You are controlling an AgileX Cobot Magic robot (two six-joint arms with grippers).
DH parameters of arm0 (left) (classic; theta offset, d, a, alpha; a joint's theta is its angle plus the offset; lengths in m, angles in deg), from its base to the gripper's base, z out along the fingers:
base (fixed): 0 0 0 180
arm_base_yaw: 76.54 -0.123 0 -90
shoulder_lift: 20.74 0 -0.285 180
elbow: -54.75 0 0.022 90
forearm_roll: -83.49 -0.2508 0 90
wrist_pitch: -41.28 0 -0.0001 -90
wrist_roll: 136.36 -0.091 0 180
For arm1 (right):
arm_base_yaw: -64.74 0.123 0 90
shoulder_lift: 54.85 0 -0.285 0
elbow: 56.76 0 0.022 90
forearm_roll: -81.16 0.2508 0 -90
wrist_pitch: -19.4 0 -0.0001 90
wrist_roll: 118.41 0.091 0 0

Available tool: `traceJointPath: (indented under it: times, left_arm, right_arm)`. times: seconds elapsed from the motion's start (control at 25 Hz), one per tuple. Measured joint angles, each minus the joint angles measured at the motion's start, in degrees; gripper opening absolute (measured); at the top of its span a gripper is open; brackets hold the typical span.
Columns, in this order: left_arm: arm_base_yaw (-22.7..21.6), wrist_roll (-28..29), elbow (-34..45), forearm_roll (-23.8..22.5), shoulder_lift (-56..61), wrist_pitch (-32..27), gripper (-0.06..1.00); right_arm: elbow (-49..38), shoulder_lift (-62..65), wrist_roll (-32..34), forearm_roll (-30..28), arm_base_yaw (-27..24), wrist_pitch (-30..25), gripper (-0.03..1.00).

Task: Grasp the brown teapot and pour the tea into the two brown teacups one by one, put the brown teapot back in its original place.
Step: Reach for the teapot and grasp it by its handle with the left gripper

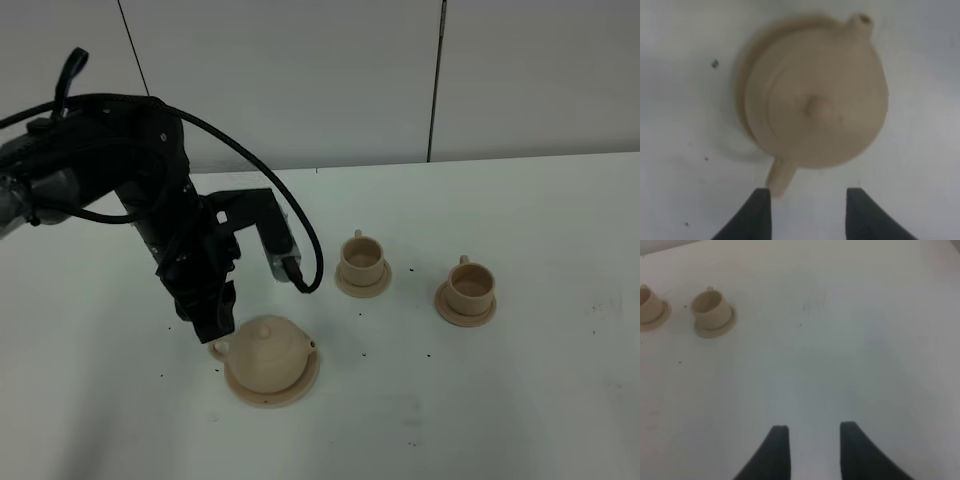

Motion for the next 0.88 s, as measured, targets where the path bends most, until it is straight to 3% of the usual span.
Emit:
traceJointPath:
  times: [0.24,0.44,0.88]
  left_arm:
    - [0.0,-0.37,0.05,-1.49,-0.92,-1.47,0.41]
    - [0.78,-1.26,0.05,-6.19,-0.92,-1.78,0.37]
    - [1.44,-1.42,0.05,-6.69,-4.36,-1.48,0.33]
  right_arm:
    - [0.0,0.0,0.0,0.05,0.0,0.0,0.24]
    - [0.0,0.0,0.0,0.05,0.0,0.0,0.24]
    - [0.0,0.0,0.0,0.11,0.0,0.0,0.24]
